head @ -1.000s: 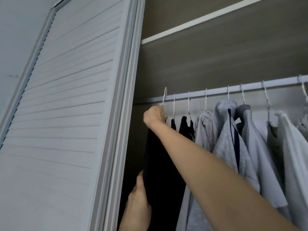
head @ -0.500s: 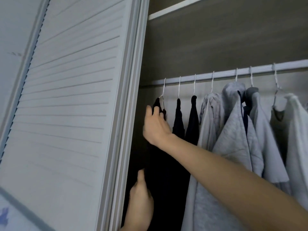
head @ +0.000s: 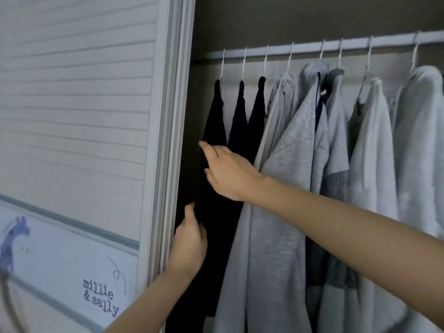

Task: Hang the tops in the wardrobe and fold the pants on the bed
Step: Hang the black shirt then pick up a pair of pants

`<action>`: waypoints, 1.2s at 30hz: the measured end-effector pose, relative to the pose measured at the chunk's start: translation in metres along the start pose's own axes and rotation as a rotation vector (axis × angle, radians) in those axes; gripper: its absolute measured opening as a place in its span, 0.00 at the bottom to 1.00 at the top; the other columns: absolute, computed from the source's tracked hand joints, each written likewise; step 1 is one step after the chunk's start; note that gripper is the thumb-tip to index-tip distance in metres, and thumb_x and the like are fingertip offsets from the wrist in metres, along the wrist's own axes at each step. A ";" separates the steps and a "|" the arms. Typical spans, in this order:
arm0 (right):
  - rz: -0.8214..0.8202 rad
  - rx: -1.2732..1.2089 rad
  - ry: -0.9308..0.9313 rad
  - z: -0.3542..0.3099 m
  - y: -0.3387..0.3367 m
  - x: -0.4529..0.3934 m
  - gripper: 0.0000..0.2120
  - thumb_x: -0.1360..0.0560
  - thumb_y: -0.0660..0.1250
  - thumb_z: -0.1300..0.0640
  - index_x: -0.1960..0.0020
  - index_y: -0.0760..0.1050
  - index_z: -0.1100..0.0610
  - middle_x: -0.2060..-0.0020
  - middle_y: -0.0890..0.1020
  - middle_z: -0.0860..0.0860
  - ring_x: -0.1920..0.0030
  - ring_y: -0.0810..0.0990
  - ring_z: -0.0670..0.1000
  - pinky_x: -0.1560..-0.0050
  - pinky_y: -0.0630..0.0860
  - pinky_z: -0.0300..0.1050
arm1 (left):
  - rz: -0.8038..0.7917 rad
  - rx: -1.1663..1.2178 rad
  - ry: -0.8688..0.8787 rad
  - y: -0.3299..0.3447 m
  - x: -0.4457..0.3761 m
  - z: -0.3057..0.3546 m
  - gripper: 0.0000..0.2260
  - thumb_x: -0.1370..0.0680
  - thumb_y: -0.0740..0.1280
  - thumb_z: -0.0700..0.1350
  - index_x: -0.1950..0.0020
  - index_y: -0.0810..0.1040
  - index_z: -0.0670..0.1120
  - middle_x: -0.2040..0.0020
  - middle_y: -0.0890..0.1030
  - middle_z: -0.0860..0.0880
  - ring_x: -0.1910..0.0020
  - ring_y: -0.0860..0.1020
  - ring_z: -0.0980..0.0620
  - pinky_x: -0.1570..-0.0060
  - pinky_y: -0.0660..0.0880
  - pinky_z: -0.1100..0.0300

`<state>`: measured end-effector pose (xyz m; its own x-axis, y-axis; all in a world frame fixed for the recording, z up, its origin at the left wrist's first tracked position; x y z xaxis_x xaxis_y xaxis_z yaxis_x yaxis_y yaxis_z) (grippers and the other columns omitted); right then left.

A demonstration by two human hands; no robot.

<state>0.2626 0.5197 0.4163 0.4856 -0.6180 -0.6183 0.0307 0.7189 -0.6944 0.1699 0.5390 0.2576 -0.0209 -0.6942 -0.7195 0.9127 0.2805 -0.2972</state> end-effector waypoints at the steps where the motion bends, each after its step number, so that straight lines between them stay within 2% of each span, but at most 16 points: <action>1: -0.003 0.003 -0.001 -0.004 -0.001 0.012 0.29 0.19 0.54 0.54 0.22 0.47 0.60 0.31 0.68 0.60 0.32 0.66 0.57 0.38 0.71 0.50 | -0.004 0.002 -0.001 0.000 0.007 -0.003 0.22 0.20 0.59 0.33 0.27 0.60 0.47 0.44 0.78 0.51 0.56 0.78 0.58 0.58 0.73 0.65; 4: -0.023 0.003 0.010 -0.019 0.002 0.059 0.29 0.20 0.56 0.55 0.23 0.50 0.61 0.32 0.70 0.59 0.32 0.66 0.56 0.35 0.67 0.49 | -0.052 -0.016 -0.010 0.000 0.041 -0.012 0.24 0.21 0.59 0.32 0.26 0.59 0.45 0.43 0.75 0.52 0.52 0.76 0.57 0.55 0.71 0.65; 6: -0.057 -0.023 0.019 -0.032 0.007 0.093 0.29 0.20 0.56 0.55 0.23 0.51 0.60 0.33 0.70 0.58 0.32 0.67 0.56 0.34 0.66 0.47 | -0.099 -0.041 -0.038 -0.002 0.071 -0.017 0.24 0.21 0.59 0.32 0.27 0.60 0.46 0.45 0.77 0.51 0.54 0.75 0.58 0.55 0.71 0.64; 8: -0.083 -0.082 0.036 -0.045 0.012 0.126 0.28 0.20 0.57 0.55 0.23 0.52 0.60 0.32 0.70 0.58 0.32 0.67 0.55 0.34 0.65 0.46 | -0.140 -0.091 -0.063 -0.010 0.102 -0.021 0.25 0.22 0.60 0.32 0.27 0.61 0.46 0.53 0.78 0.51 0.61 0.74 0.58 0.60 0.69 0.64; 10: -0.103 -0.159 0.059 -0.058 0.019 0.157 0.28 0.19 0.56 0.54 0.23 0.52 0.59 0.32 0.69 0.57 0.32 0.66 0.54 0.34 0.65 0.45 | -0.180 -0.106 -0.098 -0.024 0.132 -0.022 0.23 0.21 0.60 0.34 0.27 0.61 0.46 0.59 0.77 0.51 0.63 0.76 0.56 0.62 0.71 0.60; 13: -0.154 -0.294 0.092 -0.084 0.035 0.204 0.27 0.19 0.55 0.52 0.23 0.53 0.58 0.32 0.70 0.56 0.32 0.67 0.53 0.34 0.68 0.47 | -0.218 -0.157 -0.161 -0.048 0.176 -0.022 0.21 0.20 0.60 0.36 0.28 0.63 0.47 0.58 0.78 0.51 0.62 0.78 0.53 0.58 0.77 0.52; 15: -0.184 -0.384 0.094 -0.103 0.048 0.234 0.26 0.19 0.55 0.53 0.23 0.54 0.58 0.34 0.71 0.56 0.33 0.68 0.53 0.34 0.68 0.48 | -0.231 -0.205 -0.218 -0.062 0.204 -0.024 0.20 0.20 0.60 0.38 0.29 0.63 0.49 0.57 0.78 0.52 0.62 0.78 0.55 0.59 0.76 0.55; 18: -0.243 -0.529 0.067 -0.137 0.065 0.286 0.26 0.19 0.55 0.51 0.24 0.54 0.57 0.34 0.72 0.55 0.34 0.69 0.52 0.34 0.69 0.48 | -0.213 -0.278 -0.357 -0.084 0.258 -0.025 0.18 0.20 0.60 0.40 0.30 0.64 0.50 0.56 0.78 0.56 0.63 0.77 0.57 0.61 0.72 0.59; 21: -0.312 -0.665 0.043 -0.175 0.074 0.336 0.25 0.19 0.53 0.48 0.24 0.55 0.54 0.34 0.72 0.52 0.35 0.69 0.52 0.37 0.71 0.49 | -0.188 -0.354 -0.531 -0.105 0.325 -0.023 0.16 0.20 0.61 0.42 0.33 0.66 0.52 0.59 0.79 0.54 0.64 0.78 0.55 0.64 0.75 0.55; 25: -0.380 -0.825 -0.040 -0.227 0.071 0.395 0.23 0.19 0.57 0.51 0.26 0.60 0.56 0.37 0.74 0.53 0.37 0.72 0.53 0.38 0.70 0.47 | -0.118 -0.433 -0.741 -0.125 0.428 -0.007 0.16 0.21 0.63 0.41 0.35 0.68 0.51 0.63 0.79 0.52 0.66 0.78 0.55 0.62 0.76 0.52; 29: -0.497 -0.934 -0.141 -0.273 0.057 0.439 0.22 0.19 0.56 0.51 0.28 0.62 0.57 0.38 0.74 0.52 0.37 0.71 0.52 0.41 0.70 0.44 | -0.080 -0.448 -0.912 -0.147 0.514 0.023 0.14 0.21 0.62 0.43 0.42 0.66 0.60 0.66 0.79 0.49 0.71 0.77 0.52 0.70 0.75 0.52; 31: -0.560 -0.975 -0.166 -0.292 0.051 0.451 0.21 0.19 0.56 0.51 0.28 0.62 0.56 0.37 0.73 0.52 0.36 0.70 0.52 0.40 0.69 0.44 | -0.045 -0.482 -0.970 -0.162 0.541 0.034 0.12 0.21 0.62 0.41 0.43 0.68 0.58 0.68 0.78 0.50 0.71 0.77 0.49 0.73 0.72 0.56; 32: -0.590 -0.979 -0.189 -0.302 0.049 0.455 0.22 0.19 0.56 0.51 0.27 0.61 0.56 0.36 0.72 0.52 0.36 0.70 0.52 0.40 0.68 0.44 | -0.028 -0.521 -0.977 -0.170 0.551 0.039 0.11 0.21 0.62 0.40 0.44 0.70 0.56 0.68 0.77 0.52 0.71 0.76 0.49 0.74 0.70 0.61; 34: -0.649 -0.981 -0.238 -0.323 0.049 0.461 0.22 0.18 0.55 0.50 0.27 0.60 0.56 0.35 0.71 0.52 0.35 0.68 0.52 0.38 0.67 0.44 | -0.005 -0.645 -0.939 -0.189 0.566 0.049 0.09 0.22 0.63 0.37 0.51 0.76 0.51 0.65 0.75 0.55 0.64 0.76 0.50 0.68 0.66 0.68; 36: -0.712 -1.003 -0.262 -0.343 0.053 0.460 0.22 0.18 0.54 0.48 0.27 0.60 0.55 0.33 0.70 0.52 0.32 0.66 0.52 0.36 0.67 0.45 | 0.008 -0.750 -0.900 -0.209 0.579 0.052 0.08 0.23 0.63 0.37 0.54 0.81 0.45 0.60 0.75 0.52 0.57 0.76 0.45 0.58 0.67 0.62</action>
<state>0.1885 0.1644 -0.0314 0.7967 -0.6041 0.0194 -0.2638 -0.3764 -0.8881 -0.0115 0.0443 -0.0638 0.5544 -0.8252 -0.1081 0.4358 0.3985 -0.8070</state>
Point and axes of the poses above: each hand's wrist, its own x-axis away from the middle knuckle, its own y-axis out of the palm, z = x × y, the point moved 3 cm from there along -x, towards the middle knuckle
